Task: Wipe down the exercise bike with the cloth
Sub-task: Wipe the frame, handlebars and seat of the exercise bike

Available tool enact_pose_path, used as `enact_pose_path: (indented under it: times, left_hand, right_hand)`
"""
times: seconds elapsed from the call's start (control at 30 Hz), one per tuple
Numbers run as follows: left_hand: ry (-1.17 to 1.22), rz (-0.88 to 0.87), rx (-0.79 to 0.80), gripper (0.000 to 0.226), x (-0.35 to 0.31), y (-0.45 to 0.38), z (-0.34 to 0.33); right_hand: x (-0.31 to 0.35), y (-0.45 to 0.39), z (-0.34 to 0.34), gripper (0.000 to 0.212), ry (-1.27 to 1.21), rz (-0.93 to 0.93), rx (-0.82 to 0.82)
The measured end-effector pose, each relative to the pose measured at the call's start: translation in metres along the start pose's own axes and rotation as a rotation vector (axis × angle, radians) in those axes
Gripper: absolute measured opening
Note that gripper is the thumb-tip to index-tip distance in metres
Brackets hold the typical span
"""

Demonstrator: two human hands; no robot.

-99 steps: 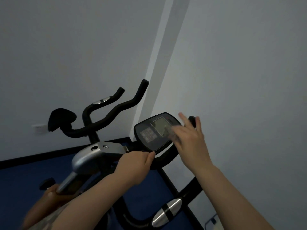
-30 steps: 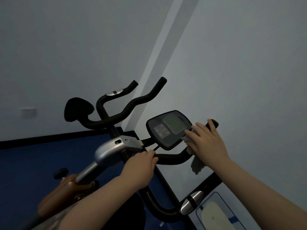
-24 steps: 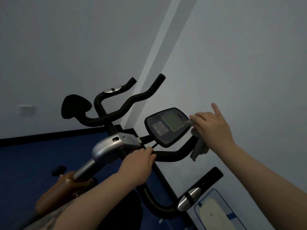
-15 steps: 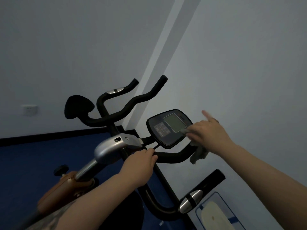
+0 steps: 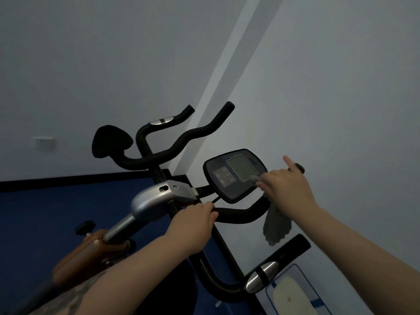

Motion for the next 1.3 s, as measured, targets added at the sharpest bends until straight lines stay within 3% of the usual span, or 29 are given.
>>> enact_pose_path:
  times: [0.23, 0.4, 0.53, 0.63, 0.73, 0.83, 0.93, 1.07, 1.13, 1.23, 1.3]
  left_hand:
    - [0.053, 0.010, 0.023, 0.031, -0.007, 0.001, 0.005]
    - [0.093, 0.001, 0.033, 0.032, 0.001, 0.016, 0.014]
    - [-0.059, -0.049, -0.056, 0.053, 0.009, 0.042, 0.020]
    - [-0.055, -0.048, -0.154, 0.047, 0.014, 0.060, 0.026]
    - [-0.013, -0.020, -0.193, 0.041, 0.021, 0.068, 0.029]
    - [0.042, -0.008, -0.195, 0.040, 0.022, 0.069, 0.030]
    - [0.078, -0.028, -0.194, 0.040, 0.023, 0.071, 0.033]
    - [0.145, -0.040, -0.210, 0.042, 0.027, 0.076, 0.033]
    - [0.189, -0.038, -0.224, 0.041, 0.030, 0.076, 0.035]
    - [0.261, -0.030, -0.229, 0.038, 0.034, 0.078, 0.035]
    - [0.323, -0.011, -0.236, 0.035, 0.039, 0.084, 0.032]
  right_hand:
    - [0.039, 0.024, -0.032, 0.030, -0.596, -0.260, 0.062]
    - [0.040, 0.050, -0.016, 0.018, -0.671, -0.371, -0.187]
    - [0.067, 0.054, -0.018, 0.018, -0.746, -0.423, -0.167]
    - [0.049, 0.051, -0.021, 0.022, -0.743, -0.403, -0.072]
    - [0.055, 0.062, -0.012, 0.022, -0.735, -0.588, -0.188]
    - [0.107, 0.054, 0.005, 0.014, -0.770, -0.462, -0.239]
    - [0.098, 0.038, 0.001, 0.019, -0.744, -0.319, -0.112]
    - [0.086, 0.062, -0.005, 0.020, -0.805, -0.642, -0.232]
    - [0.124, 0.056, 0.003, 0.019, -0.878, -0.571, -0.252]
    - [0.151, 0.038, 0.007, 0.022, -0.934, -0.190, -0.126]
    - [0.139, 0.039, -0.001, 0.020, -1.018, -0.208, -0.065]
Point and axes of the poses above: each hand's wrist, its own y-axis away from the middle knuckle, its own z-axis out of the back of the hand, x = y × z, the point moved 8 cm from there along -y, towards the middle knuckle
